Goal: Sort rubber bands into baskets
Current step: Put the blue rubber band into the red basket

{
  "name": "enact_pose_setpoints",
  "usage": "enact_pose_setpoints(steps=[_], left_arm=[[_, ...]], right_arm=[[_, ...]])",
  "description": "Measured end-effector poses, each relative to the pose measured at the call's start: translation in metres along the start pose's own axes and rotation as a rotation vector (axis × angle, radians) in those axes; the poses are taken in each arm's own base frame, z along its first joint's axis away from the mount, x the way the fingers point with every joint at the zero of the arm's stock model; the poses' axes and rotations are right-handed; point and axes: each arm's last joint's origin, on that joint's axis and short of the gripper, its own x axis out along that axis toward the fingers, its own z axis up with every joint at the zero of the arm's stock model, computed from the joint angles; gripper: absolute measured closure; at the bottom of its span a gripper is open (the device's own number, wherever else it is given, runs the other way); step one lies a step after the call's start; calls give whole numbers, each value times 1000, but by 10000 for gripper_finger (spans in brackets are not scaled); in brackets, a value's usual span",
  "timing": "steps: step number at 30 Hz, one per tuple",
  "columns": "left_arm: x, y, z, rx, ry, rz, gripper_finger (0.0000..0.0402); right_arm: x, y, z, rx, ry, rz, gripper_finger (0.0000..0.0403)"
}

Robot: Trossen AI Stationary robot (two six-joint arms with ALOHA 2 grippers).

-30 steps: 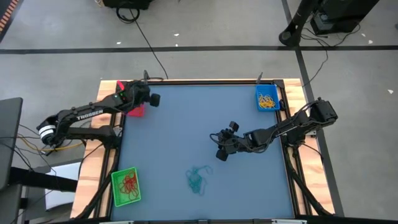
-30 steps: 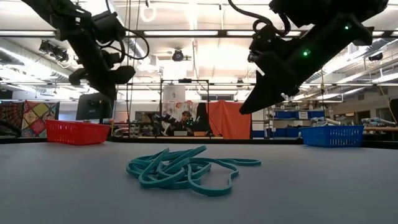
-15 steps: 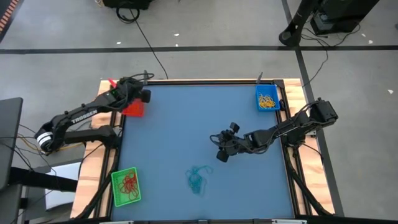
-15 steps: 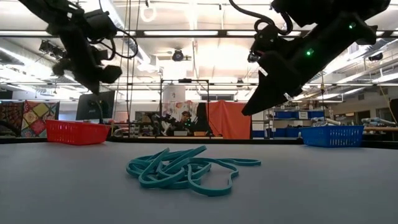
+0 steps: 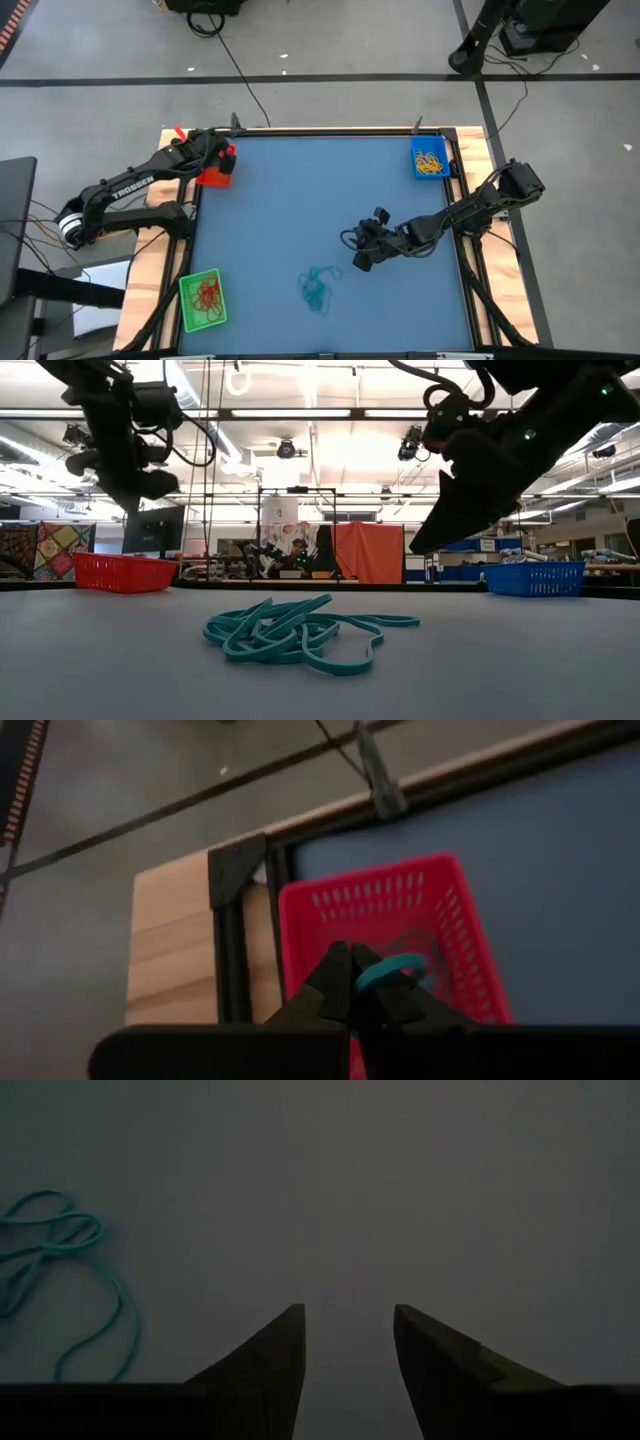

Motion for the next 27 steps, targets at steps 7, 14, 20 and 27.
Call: enact_pose_setpoints(steps=[7,14,20,27], left_arm=[[1,-8,1,61,48,-193,327],[2,-5,0,21,30,-87,228],[2,-3,-2,5,47,-56,220],[-9,-23,-4,71,92,-396,222]], right_arm=[[0,5,1,22,53,141,238],[-4,14,2,55,11,174,238],[-7,17,1,47,-31,158,238],[-4,23,-4,25,11,223,235]])
